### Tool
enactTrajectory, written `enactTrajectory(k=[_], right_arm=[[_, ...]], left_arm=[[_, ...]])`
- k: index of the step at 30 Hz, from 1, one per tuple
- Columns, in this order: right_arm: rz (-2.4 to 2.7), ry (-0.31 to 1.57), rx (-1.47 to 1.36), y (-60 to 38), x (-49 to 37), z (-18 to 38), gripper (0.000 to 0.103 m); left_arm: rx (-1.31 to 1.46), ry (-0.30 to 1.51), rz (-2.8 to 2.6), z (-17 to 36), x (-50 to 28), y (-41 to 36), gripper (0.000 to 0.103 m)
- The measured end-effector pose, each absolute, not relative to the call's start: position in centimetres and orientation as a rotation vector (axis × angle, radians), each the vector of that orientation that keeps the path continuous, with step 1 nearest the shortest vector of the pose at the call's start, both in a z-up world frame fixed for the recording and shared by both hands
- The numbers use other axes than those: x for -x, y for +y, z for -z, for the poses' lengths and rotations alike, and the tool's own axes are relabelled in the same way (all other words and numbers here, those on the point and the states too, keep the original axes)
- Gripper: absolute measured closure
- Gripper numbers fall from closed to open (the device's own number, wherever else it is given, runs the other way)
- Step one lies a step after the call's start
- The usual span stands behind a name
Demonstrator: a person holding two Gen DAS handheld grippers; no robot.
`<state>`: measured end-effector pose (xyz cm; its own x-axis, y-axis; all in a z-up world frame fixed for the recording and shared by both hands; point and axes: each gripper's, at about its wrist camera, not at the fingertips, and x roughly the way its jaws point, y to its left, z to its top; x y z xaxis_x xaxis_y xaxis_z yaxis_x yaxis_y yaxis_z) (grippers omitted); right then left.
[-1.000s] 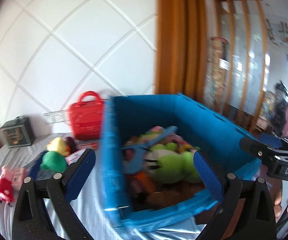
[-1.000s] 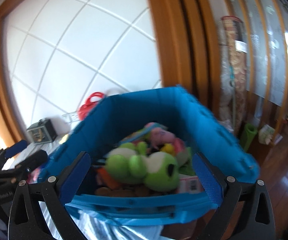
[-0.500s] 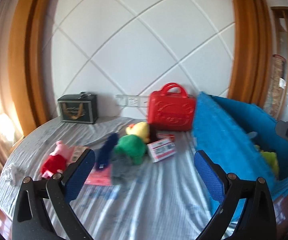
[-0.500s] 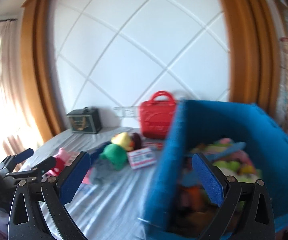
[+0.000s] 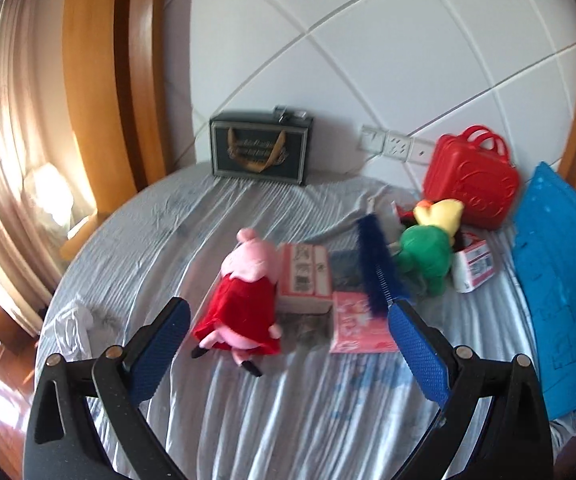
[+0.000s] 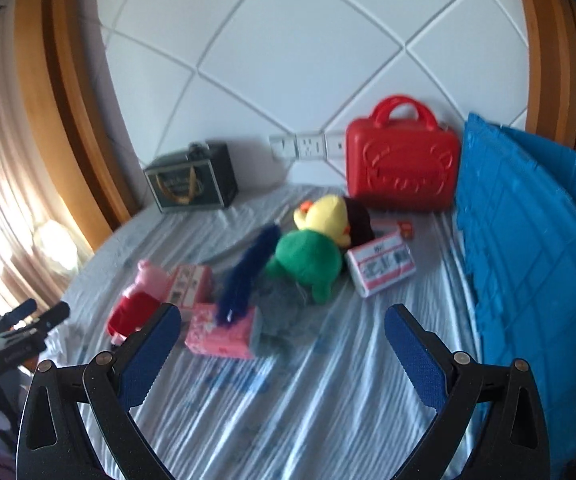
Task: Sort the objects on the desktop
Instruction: 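Move both grippers toward the pink pig plush in the red dress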
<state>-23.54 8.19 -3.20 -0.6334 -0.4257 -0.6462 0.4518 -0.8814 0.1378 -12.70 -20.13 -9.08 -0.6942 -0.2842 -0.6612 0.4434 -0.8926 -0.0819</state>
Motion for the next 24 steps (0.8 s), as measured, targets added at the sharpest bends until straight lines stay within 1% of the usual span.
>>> enactTrajectory(k=[6,14,19,24], right_arm=[[2.416,0.109,-1.13,5.3,26.6,7.7,0.0],[2.241,0.136,-1.223,1.6,30.0,12.8,0.0],[2.198,0.158,-1.27,-0.3,30.6,13.9,0.0],[2.228,0.15,-1.311,-1.8,30.5,14.7,0.0]], left_arm=[[-1.039,0.417,2.442,13.0,13.6,-24.2,0.002],[-1.105,0.395,2.301,15.2,13.7,-26.0,0.002],[-1.158,0.448,2.287,16.8,14.7,-27.5,0.002],[-1.24,0.423,2.324,18.6,17.1,-29.5,0.002]])
